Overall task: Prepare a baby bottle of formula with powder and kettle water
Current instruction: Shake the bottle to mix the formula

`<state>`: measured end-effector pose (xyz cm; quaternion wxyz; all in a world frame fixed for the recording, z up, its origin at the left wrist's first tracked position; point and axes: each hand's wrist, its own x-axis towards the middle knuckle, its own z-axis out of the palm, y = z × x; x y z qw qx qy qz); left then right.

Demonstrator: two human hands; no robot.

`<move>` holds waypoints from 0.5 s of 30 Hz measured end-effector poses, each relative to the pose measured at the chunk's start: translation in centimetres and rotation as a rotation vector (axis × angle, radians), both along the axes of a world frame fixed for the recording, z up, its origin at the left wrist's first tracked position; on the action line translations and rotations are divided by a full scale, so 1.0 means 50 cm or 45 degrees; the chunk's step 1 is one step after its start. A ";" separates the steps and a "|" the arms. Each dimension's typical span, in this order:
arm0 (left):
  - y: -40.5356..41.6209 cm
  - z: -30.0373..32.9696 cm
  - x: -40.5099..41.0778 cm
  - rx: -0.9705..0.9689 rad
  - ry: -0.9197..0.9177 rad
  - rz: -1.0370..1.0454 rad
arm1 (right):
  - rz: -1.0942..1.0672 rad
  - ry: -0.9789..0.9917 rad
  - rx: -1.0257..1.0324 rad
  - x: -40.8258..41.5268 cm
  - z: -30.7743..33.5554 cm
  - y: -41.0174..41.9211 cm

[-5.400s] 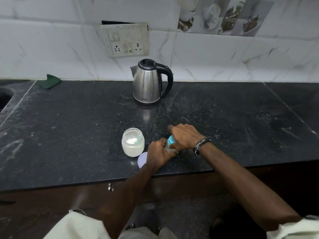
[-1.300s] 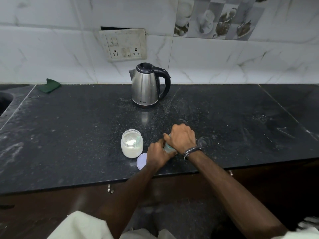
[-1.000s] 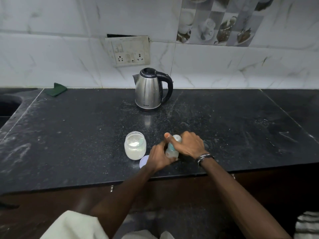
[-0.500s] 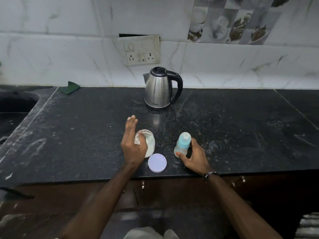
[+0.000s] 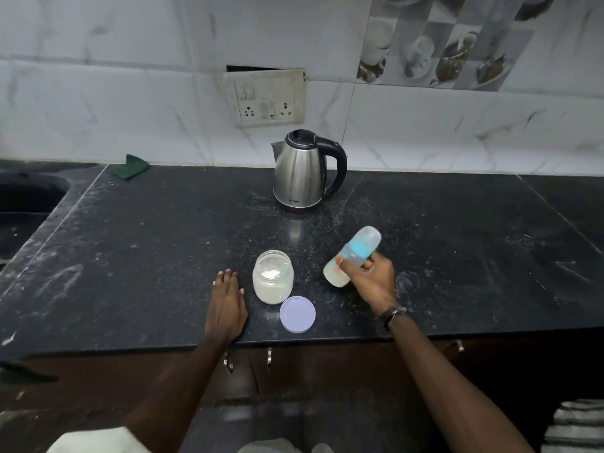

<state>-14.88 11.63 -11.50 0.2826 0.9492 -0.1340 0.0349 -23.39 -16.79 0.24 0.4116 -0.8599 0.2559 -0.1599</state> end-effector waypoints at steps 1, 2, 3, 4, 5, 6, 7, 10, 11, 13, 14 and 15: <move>-0.001 -0.002 -0.001 0.039 -0.016 -0.017 | 0.038 0.027 0.012 0.005 0.018 -0.003; -0.001 -0.002 -0.001 0.066 -0.028 -0.028 | 0.093 0.061 -0.026 0.009 0.028 -0.006; -0.002 -0.001 0.000 0.082 -0.034 -0.032 | 0.131 0.085 -0.011 0.010 0.043 -0.005; -0.002 0.000 0.000 0.092 -0.043 -0.033 | 0.174 0.078 -0.004 0.010 0.051 -0.002; -0.003 0.001 0.001 0.096 -0.051 -0.031 | 0.154 0.068 0.003 0.014 0.061 -0.001; -0.003 0.002 0.001 0.100 -0.054 -0.029 | 0.133 0.061 -0.070 0.019 0.070 -0.003; -0.003 0.003 0.000 0.103 -0.051 -0.025 | 0.146 0.111 -0.105 0.021 0.084 0.001; -0.002 0.005 -0.003 0.095 -0.046 -0.023 | 0.323 0.160 -0.113 0.027 0.094 0.002; -0.001 0.005 -0.003 0.093 -0.044 -0.024 | 0.304 0.172 -0.114 0.029 0.097 0.002; -0.001 0.005 -0.003 0.086 -0.035 -0.023 | 0.270 0.220 -0.200 0.033 0.109 0.005; -0.001 0.006 -0.004 0.079 -0.026 -0.022 | 0.270 0.251 -0.228 0.034 0.113 0.005; 0.000 0.005 -0.004 0.072 -0.019 -0.021 | 0.311 0.271 -0.191 0.034 0.112 0.006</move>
